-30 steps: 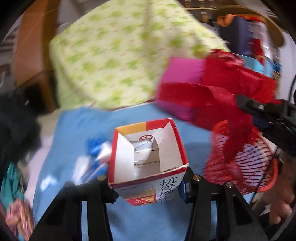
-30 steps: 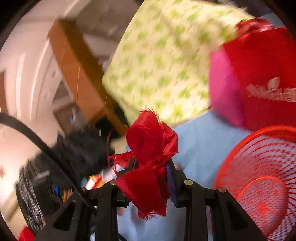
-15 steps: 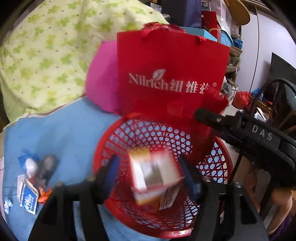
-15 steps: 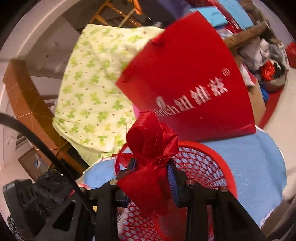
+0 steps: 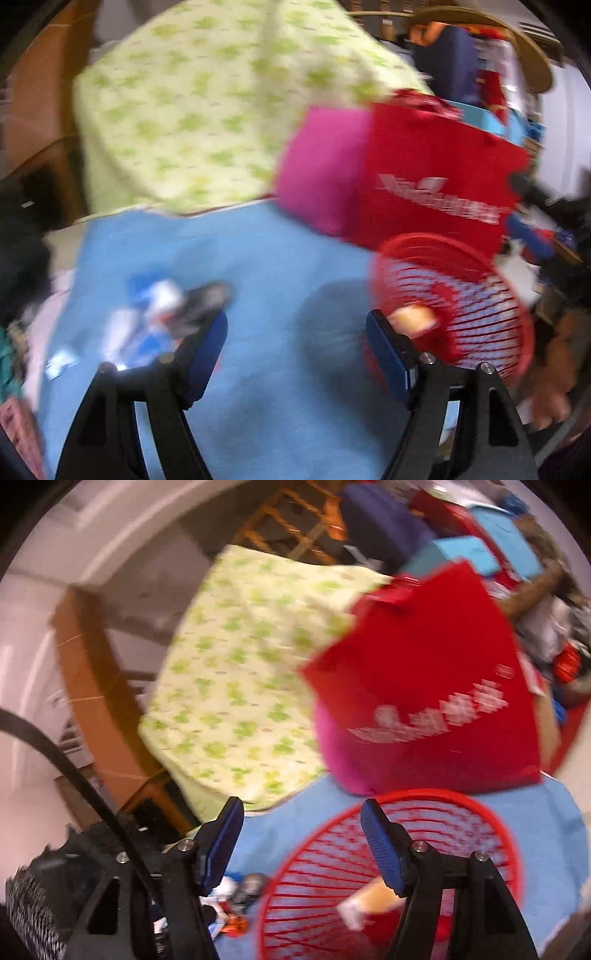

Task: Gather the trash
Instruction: 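Carry the medicine box and red bag to the red wastebasket and release both, then grasp the white tissue with the left tool while the right tool grasps the blue toothpaste box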

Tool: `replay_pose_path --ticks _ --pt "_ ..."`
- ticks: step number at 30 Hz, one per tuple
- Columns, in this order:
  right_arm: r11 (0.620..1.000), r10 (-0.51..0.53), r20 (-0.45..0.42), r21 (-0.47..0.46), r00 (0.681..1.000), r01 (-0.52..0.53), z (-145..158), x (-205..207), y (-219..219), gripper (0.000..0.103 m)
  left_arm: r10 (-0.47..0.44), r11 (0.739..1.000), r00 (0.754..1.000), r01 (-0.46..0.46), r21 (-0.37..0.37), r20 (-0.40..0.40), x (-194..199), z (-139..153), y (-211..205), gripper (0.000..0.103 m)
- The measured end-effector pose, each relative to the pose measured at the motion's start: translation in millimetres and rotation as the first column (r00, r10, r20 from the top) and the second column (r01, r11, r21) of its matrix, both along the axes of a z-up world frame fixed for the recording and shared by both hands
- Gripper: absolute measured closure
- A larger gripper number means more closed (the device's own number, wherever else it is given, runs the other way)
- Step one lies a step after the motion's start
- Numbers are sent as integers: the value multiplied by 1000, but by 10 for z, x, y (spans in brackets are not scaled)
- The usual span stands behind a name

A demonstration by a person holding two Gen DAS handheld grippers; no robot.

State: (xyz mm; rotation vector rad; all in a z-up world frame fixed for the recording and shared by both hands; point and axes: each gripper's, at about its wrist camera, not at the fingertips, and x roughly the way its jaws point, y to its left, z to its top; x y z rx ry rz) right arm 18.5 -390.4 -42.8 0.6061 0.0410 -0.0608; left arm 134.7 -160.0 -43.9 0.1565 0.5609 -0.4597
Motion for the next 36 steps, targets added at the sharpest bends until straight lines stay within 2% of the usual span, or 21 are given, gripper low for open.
replay_pose_path --ticks 3,6,8,10,11,13,14,15,16,18,21,23,24,26,30,32,34,36 --pt "995 86 69 -52 994 -82 109 38 411 33 146 988 989 -147 46 22 88 -124 550 25" --pt "974 210 83 -103 974 -201 148 210 913 33 287 954 958 -287 87 15 180 -294 1068 25" --pt "948 311 48 -90 949 -306 101 409 1185 33 377 921 926 -376 101 13 232 -377 1438 25" --pt "922 383 0 -67 924 -383 9 606 1395 33 468 878 883 -466 106 7 297 -469 1823 25" --pt "906 418 -34 -57 908 -420 -50 720 1517 33 493 865 870 -491 106 1 321 -504 1943 25" --pt "872 483 -124 -24 867 -490 -208 1000 1769 33 574 815 819 -569 110 -20 396 -575 2303 25" --pt "854 514 -157 4 843 -520 -291 1121 1865 33 603 794 797 -597 113 -26 422 -612 2449 25" --pt "824 563 -198 57 802 -564 -420 1307 2004 33 623 779 781 -617 112 -33 446 -639 2562 25" --pt "812 580 -220 85 784 -577 -510 1398 2053 33 644 763 764 -637 107 -45 478 -674 2700 25" --pt "788 614 -294 180 732 -589 -736 1715 2219 33 673 739 737 -665 110 -66 537 -748 2907 25" --pt "745 667 -329 301 669 -595 -1021 2086 2344 33 703 711 704 -693 119 -104 688 -883 3176 25" --pt "738 674 -348 347 651 -579 -1133 2295 2366 33 702 712 698 -693 114 -145 834 -959 3357 25" --pt "727 684 -349 390 640 -564 -1238 2422 2380 33 695 718 700 -688 107 -161 904 -976 3409 25" --pt "720 687 -349 448 638 -530 -1379 2579 2369 33 676 735 715 -672 90 -178 1044 -1005 3469 25" --pt "696 690 -348 561 635 -450 -1638 2870 2345 33 612 790 770 -605 101 -180 1419 -1063 3358 25" --pt "692 690 -352 578 633 -432 -1674 2981 2381 33 587 809 787 -577 108 -191 1596 -1096 3284 25" --pt "703 680 -364 569 637 -426 -1651 3058 2441 33 551 834 805 -543 102 -220 1789 -1170 3221 25" --pt "727 657 -387 552 647 -408 -1652 3112 2478 33 546 837 800 -537 109 -250 1944 -1255 3192 25"
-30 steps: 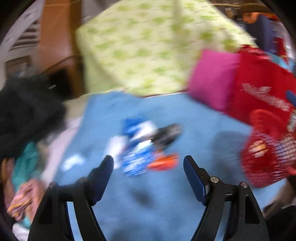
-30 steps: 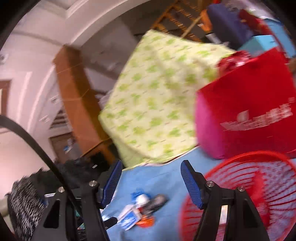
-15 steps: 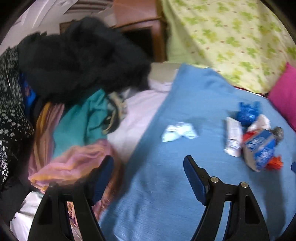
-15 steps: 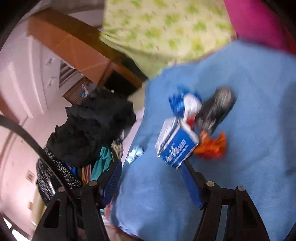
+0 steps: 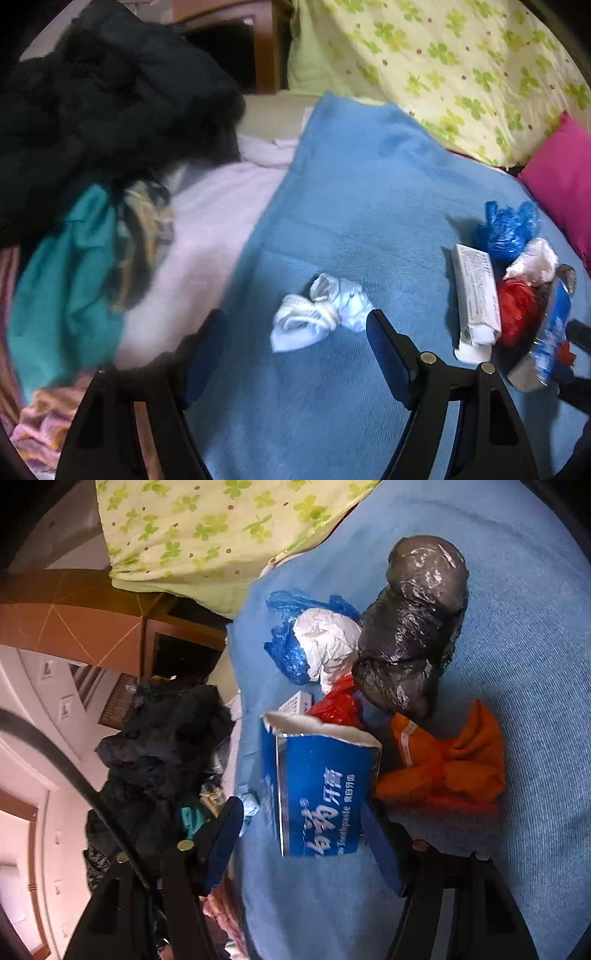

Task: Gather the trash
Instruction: 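Grasp the white tissue with the left tool while the right tool grasps the blue toothpaste box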

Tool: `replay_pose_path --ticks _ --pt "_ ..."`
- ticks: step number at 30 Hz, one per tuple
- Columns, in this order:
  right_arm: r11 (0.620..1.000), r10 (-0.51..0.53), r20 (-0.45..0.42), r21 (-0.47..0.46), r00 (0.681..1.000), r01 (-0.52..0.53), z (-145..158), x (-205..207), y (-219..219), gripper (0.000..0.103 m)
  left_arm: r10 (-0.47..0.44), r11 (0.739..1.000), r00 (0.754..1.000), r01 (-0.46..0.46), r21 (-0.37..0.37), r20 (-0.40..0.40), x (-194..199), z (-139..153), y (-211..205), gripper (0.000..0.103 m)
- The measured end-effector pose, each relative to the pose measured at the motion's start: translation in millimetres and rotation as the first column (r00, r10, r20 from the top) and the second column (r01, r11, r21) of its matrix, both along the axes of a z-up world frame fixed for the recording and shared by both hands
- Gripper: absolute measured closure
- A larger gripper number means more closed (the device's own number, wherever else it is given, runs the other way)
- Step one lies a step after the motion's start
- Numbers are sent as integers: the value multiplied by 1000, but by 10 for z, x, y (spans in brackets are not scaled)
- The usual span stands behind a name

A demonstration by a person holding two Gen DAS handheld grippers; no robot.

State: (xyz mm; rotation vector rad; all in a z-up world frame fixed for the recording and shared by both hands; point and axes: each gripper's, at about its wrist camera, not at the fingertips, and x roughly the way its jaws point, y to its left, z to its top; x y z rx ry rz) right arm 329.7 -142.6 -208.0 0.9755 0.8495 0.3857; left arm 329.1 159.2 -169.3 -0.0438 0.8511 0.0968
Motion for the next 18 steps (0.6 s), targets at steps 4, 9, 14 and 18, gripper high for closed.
replay_pose_path --ticks 4,9,14,18 --pt "998 -43 -30 -41 999 42 -1 67 120 32 -11 1000 999 11 -15 -38 199 -134 -28 25" --pt "984 -55 -16 -171 998 52 41 149 262 29 -47 993 995 38 -111 -84 302 -275 -13 43" --pt "995 -89 -47 -46 995 86 -96 217 103 29 -66 992 996 58 -114 -63 242 -334 -62 55" --pt "998 -60 -25 -4 998 60 -124 248 78 53 -69 992 995 61 -107 -66 181 -303 -112 71"
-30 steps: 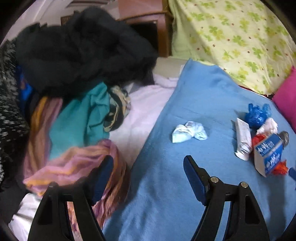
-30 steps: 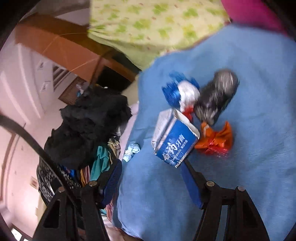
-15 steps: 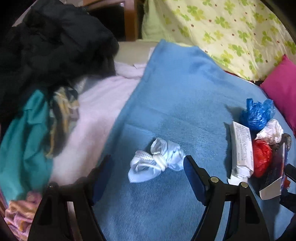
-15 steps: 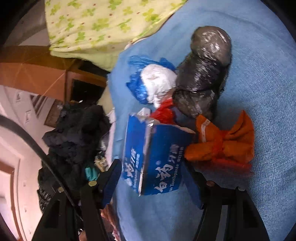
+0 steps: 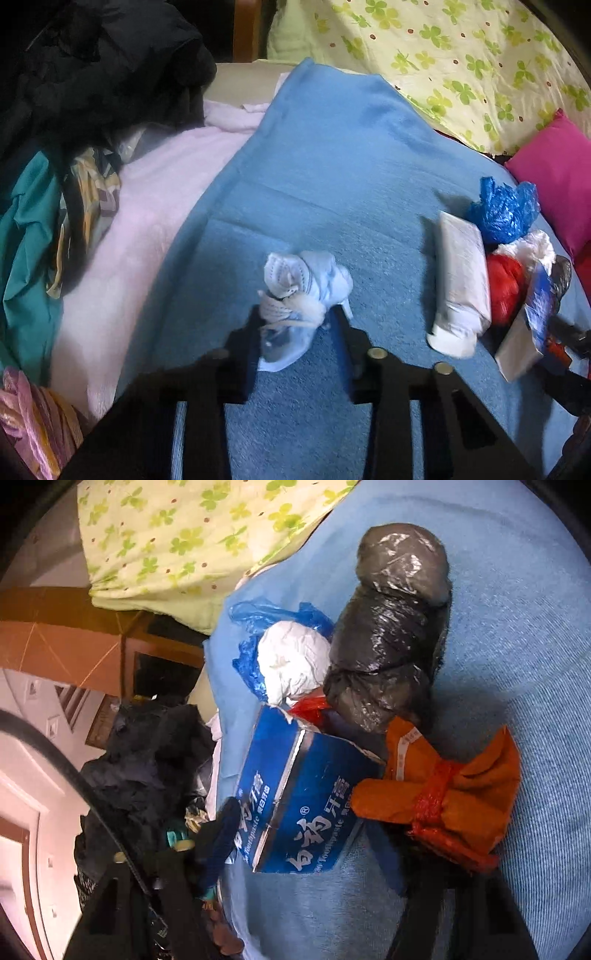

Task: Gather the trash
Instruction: 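Grasp the white tissue with the left tool while the right tool grasps the blue toothpaste box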

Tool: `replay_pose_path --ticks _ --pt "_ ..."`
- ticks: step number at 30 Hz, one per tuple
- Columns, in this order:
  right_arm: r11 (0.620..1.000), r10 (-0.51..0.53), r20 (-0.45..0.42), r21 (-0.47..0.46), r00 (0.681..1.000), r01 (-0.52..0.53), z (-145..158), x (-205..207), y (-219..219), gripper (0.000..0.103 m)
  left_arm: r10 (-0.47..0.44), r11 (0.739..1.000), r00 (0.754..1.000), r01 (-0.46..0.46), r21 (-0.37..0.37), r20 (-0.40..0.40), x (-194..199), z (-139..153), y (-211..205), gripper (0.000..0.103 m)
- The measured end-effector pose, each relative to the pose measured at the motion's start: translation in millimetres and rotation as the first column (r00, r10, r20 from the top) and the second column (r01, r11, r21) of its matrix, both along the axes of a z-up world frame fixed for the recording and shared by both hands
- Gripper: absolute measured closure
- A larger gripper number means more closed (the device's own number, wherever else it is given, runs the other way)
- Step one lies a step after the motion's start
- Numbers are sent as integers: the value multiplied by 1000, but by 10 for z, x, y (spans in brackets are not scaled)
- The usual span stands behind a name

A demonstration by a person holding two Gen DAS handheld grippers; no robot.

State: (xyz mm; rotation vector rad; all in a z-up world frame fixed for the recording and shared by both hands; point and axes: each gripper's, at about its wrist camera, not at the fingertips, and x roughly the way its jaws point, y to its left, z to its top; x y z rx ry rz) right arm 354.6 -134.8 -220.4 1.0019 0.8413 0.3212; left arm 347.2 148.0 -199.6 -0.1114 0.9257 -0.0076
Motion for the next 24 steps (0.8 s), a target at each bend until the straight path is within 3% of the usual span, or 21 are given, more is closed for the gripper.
replay_pose_path --ticks 1,4,8,12,14,15,16,17,19,22,24 --pt "1000 22 4 0 1000 -22 -8 11 4 68 0 1000 1000 0 4 0 -28 21 -21 71" --pt "999 33 2 6 999 -34 -25 -35 -53 73 -4 1000 1000 4 1 20 -137 101 -82 74" --pt "999 36 26 -13 999 -36 47 -94 -101 74 3 1000 998 -5 26 68 -343 323 -212 75" --pt "999 43 40 1 998 -43 117 -148 -165 72 15 1000 989 -14 -8 149 -561 561 -345 75" --pt "998 61 21 22 998 -61 119 -161 -186 63 31 1000 984 -30 -9 174 -649 631 -408 75" --pt "996 76 20 46 997 -76 112 -165 -191 52 38 999 983 -37 -4 182 -683 656 -433 75" --pt "995 79 19 63 997 -80 109 -170 -197 19 45 999 980 -46 -2 193 -727 681 -466 75" --pt "995 66 18 69 998 -67 114 -182 -212 9 46 999 979 -46 -4 197 -745 687 -492 75" --pt "996 9 34 90 999 -12 108 -223 -275 9 41 999 977 -42 3 211 -796 682 -543 74" --pt "990 16 13 142 1000 -18 8 -125 -278 9 31 999 978 -37 23 208 -818 640 -593 74" --pt "992 5 27 125 1000 -8 12 -69 -236 9 23 998 977 -34 49 213 -829 626 -618 74"
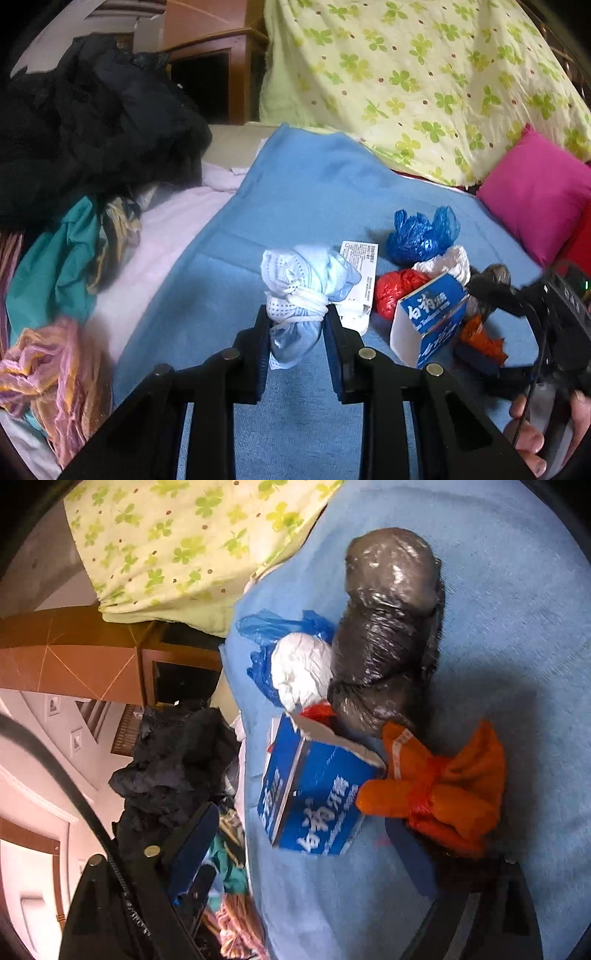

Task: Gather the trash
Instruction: 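Grasp the white tissue with the left tool while the right tool grasps the blue toothpaste box, then lift the tissue and blue box over the red wastebasket and release both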

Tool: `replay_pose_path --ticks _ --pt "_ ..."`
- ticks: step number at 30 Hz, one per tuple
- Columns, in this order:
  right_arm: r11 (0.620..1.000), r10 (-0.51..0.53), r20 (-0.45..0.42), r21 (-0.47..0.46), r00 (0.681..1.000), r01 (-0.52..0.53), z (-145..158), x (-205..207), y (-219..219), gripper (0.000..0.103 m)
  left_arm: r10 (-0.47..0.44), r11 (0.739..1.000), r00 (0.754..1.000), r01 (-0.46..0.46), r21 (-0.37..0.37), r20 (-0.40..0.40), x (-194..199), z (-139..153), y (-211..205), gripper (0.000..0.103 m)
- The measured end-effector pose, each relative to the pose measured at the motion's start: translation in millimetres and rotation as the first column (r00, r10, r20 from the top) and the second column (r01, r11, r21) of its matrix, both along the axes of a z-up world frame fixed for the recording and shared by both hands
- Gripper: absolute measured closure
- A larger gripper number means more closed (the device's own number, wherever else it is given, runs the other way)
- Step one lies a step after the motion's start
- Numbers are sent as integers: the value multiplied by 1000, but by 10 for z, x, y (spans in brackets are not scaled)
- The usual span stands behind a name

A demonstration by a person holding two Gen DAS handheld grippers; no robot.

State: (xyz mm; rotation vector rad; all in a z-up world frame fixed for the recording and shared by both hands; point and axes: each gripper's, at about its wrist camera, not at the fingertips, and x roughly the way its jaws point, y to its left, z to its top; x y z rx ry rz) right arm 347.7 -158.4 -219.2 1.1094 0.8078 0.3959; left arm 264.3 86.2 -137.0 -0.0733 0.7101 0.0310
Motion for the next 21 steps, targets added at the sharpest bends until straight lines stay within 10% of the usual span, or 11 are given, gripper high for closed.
replay_pose_path --ticks 10,14,21 --pt "963 51 23 -266 998 -43 95 217 532 10 -4 1000 1000 4 31 9 37 -49 13 74" --pt "985 41 30 -167 999 -35 35 269 451 46 0 999 1000 -1 43 15 30 -49 6 74" --pt "985 56 -10 -162 998 -56 23 222 350 61 5 999 999 -7 46 36 -27 -9 11 74"
